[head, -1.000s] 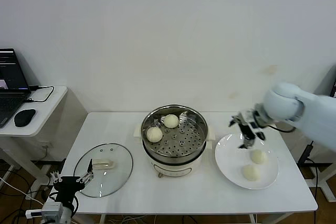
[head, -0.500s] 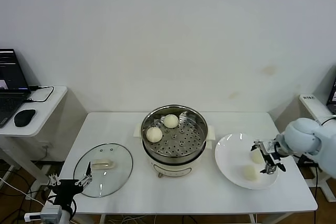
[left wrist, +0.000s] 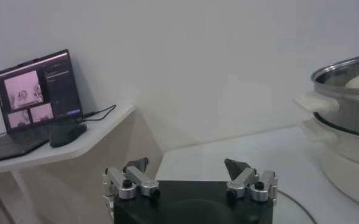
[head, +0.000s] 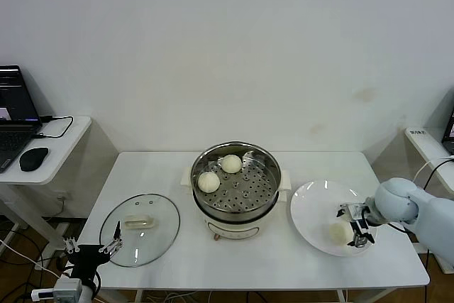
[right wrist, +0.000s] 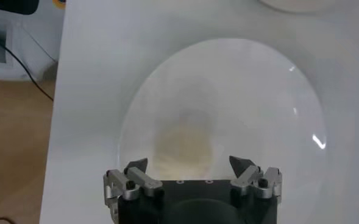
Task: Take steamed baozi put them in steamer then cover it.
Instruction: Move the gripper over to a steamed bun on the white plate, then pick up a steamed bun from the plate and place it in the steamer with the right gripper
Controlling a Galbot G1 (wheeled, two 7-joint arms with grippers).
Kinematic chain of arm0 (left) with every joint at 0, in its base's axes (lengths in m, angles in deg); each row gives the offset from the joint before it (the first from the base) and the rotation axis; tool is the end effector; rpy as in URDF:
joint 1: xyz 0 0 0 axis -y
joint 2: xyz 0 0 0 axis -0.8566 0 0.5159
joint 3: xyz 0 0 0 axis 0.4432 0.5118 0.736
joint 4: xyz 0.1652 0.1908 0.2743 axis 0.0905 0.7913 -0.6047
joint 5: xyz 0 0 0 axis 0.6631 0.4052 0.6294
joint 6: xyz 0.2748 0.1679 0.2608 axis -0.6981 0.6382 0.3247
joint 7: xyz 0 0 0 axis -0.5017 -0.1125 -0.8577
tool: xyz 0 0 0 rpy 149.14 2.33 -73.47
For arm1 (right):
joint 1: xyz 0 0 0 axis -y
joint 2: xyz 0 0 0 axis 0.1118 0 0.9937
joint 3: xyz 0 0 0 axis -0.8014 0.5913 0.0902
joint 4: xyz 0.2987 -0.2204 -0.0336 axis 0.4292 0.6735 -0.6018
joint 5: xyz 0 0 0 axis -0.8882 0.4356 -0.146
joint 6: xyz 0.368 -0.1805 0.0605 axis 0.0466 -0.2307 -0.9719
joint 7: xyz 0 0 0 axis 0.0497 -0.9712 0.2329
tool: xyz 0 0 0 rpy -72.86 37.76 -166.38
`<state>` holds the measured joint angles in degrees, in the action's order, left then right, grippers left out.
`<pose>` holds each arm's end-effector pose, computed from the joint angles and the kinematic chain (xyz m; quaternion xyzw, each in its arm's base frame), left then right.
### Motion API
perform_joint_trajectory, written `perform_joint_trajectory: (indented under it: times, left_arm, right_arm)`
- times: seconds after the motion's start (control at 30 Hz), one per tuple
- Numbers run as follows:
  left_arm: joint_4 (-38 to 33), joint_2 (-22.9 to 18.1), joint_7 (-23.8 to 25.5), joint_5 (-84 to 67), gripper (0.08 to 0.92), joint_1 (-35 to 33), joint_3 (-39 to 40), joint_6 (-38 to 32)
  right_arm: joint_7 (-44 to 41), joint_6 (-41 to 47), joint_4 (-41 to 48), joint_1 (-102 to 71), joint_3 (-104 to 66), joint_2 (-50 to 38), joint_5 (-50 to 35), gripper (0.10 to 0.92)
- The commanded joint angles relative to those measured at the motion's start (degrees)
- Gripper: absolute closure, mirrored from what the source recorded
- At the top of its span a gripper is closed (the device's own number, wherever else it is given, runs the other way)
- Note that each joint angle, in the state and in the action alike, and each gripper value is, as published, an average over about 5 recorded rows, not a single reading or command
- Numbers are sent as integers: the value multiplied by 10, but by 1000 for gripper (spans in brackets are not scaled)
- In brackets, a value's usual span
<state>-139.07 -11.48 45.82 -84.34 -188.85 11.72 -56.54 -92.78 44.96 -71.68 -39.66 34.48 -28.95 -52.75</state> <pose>0.1872 0.1103 -0.3030 0.0723 -0.9823 -0.1289 0.1149 0.4653 -0.1860 -0.2580 0.4810 -0.5337 0.5659 0.4044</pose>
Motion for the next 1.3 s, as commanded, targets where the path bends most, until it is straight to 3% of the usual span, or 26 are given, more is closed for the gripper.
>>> perform_joint_trajectory:
  times: [0.03,0.23,0.67,1.07,1.3]
  left_arm:
    - [2,-1,0,0,177,0,1,0]
    - [2,-1,0,0,177,0,-1,0]
    - [-2,-2,0,-1,177,-2,-4,-1]
    - [-6,0,0,-3,177,2,-3,-1]
    - [-7,6,0,-7,177,6,-3,0]
  right_arm:
    - [4,0,38,-29,-20,24,9,203]
    - [2,4,46,-30,-22,38,8,211]
    - [-9,8,40,-6,-18,28,-2,423]
    - [-37,20,23,216,69,13,-101,431]
    - [-38,34,40,376,137,61,-165,428]
